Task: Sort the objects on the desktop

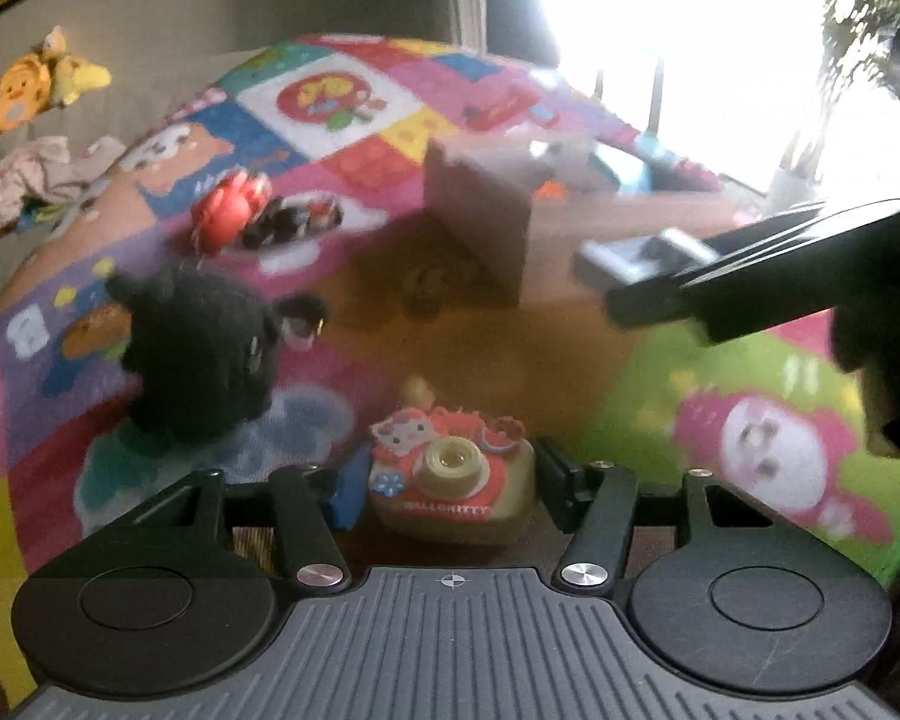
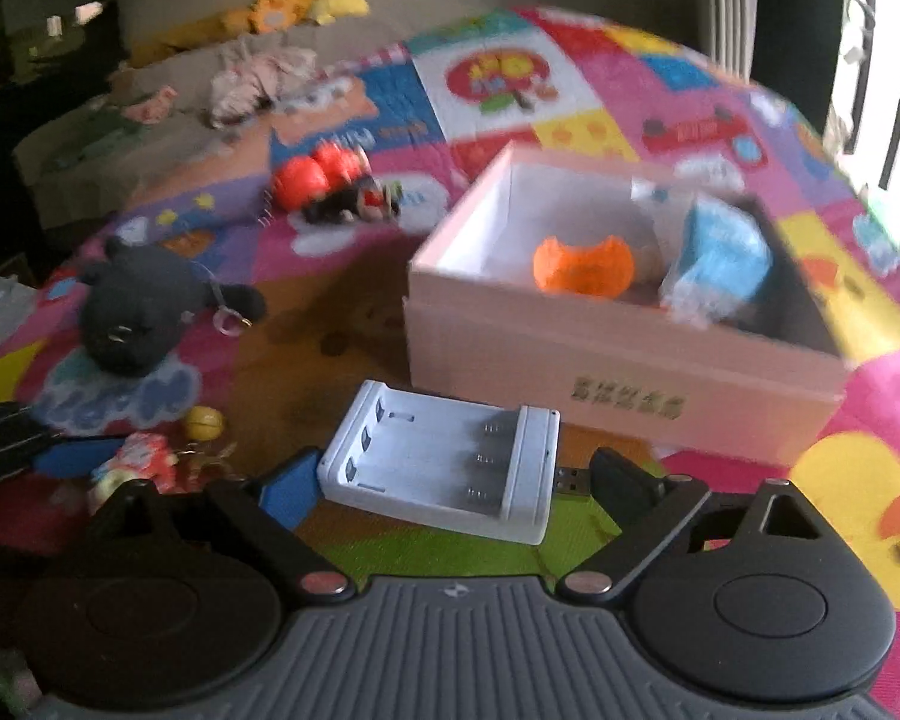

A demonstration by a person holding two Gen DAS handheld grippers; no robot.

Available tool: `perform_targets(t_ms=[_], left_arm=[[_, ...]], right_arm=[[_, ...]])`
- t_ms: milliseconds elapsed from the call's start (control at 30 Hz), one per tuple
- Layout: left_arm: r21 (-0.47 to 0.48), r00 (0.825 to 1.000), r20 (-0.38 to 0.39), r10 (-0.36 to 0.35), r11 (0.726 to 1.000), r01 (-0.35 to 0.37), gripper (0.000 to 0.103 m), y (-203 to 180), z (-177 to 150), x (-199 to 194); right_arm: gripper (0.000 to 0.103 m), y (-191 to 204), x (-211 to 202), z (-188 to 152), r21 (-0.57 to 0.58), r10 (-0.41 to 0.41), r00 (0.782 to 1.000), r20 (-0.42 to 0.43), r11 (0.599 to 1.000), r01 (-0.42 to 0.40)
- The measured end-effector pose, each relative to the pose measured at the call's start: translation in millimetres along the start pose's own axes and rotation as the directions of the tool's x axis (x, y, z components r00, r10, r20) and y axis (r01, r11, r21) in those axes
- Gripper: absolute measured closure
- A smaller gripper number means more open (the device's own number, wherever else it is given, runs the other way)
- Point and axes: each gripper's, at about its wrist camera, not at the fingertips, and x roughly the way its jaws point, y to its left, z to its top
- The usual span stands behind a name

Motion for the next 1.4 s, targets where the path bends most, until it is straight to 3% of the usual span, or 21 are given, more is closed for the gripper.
perform_targets(t_ms=[100,233,333,433,600,867,933,1000,1200,1400], left_arm=[[0.045,0.994,0.107,-0.020,0.999,0.015,0.041,-5,36,-18],[0.148,0.964,0.266,-0.012,0.989,-0.029,0.041,-23,91,-34],[0.196,0.946,0.324,-0.021,0.980,-0.045,0.041,-38,124,-28],[0.204,0.949,0.314,-0.035,0.978,-0.031,0.041,-50,147,-6],[0.200,0.969,0.236,-0.067,0.980,0.020,0.041,-68,165,45],[0.167,0.996,0.082,-0.046,0.985,0.032,0.041,-68,144,108],[0.154,0.997,0.061,-0.052,0.987,0.042,0.040,-64,134,106],[0.138,0.996,0.067,-0.059,0.989,0.049,0.030,-58,121,94],[0.105,0.995,0.076,-0.071,0.993,0.063,0.014,-38,79,50],[0.039,1.000,0.020,-0.014,0.999,0.013,0.008,-1,36,27]], right_arm=[[0.009,-19,-54,23,0.025,-0.026,0.988,0.153,0.999,0.022],[0.009,-55,-123,55,0.094,-0.081,0.930,0.359,0.994,0.050],[0.008,-75,-149,60,0.124,-0.158,0.886,0.437,0.986,0.115],[0.008,-93,-156,53,0.160,-0.229,0.866,0.445,0.972,0.175],[0.008,-116,-144,32,0.226,-0.260,0.884,0.389,0.957,0.183],[0.008,-134,-118,11,0.266,-0.283,0.904,0.320,0.943,0.201],[0.008,-136,-114,7,0.271,-0.286,0.907,0.308,0.941,0.205],[0.008,-138,-109,5,0.278,-0.286,0.911,0.296,0.938,0.204],[0.008,-133,-94,8,0.267,-0.274,0.926,0.259,0.942,0.204],[0.008,-102,-72,27,0.159,-0.212,0.948,0.236,0.971,0.178]])
